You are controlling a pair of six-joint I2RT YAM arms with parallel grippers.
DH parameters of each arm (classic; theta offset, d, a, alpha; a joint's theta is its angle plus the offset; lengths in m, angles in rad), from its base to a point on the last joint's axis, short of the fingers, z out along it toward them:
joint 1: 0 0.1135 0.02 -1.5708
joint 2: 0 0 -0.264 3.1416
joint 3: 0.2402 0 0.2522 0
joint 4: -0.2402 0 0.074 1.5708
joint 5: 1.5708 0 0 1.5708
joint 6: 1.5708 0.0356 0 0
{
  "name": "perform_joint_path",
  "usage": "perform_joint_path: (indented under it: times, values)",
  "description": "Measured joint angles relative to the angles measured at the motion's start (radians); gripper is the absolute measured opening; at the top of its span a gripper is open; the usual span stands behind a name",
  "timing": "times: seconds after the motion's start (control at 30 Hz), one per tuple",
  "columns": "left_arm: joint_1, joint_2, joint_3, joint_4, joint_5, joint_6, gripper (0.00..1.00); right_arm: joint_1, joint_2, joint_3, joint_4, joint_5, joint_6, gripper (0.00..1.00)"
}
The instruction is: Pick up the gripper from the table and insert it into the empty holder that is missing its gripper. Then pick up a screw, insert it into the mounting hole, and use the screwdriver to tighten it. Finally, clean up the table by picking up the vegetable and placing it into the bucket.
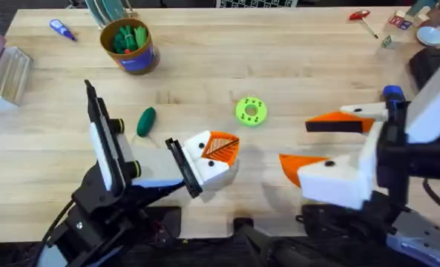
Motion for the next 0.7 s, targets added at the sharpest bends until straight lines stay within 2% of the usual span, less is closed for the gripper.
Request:
perform_joint_path:
  times: [0.23, 0.33, 0.43, 0.7]
  values:
    - [0.000, 0.000, 0.000, 0.000, 0.000, 0.000, 0.012, -0.007, 0.094, 0.000, 0.001, 0.149, 0.058, 0.991]
    - [0.000, 0.000, 0.000, 0.000, 0.000, 0.000, 0.012, -0.046, 0.160, 0.000, 0.003, 0.227, 0.087, 0.992]
    - [0.000, 0.000, 0.000, 0.000, 0.000, 0.000, 0.012, -0.124, 0.236, 0.000, 0.013, 0.274, 0.108, 0.992]
    - [0.000, 0.000, 0.000, 0.000, -0.006, 0.000, 0.012, -0.458, 0.415, 0.000, 0.060, 0.317, 0.131, 0.994]
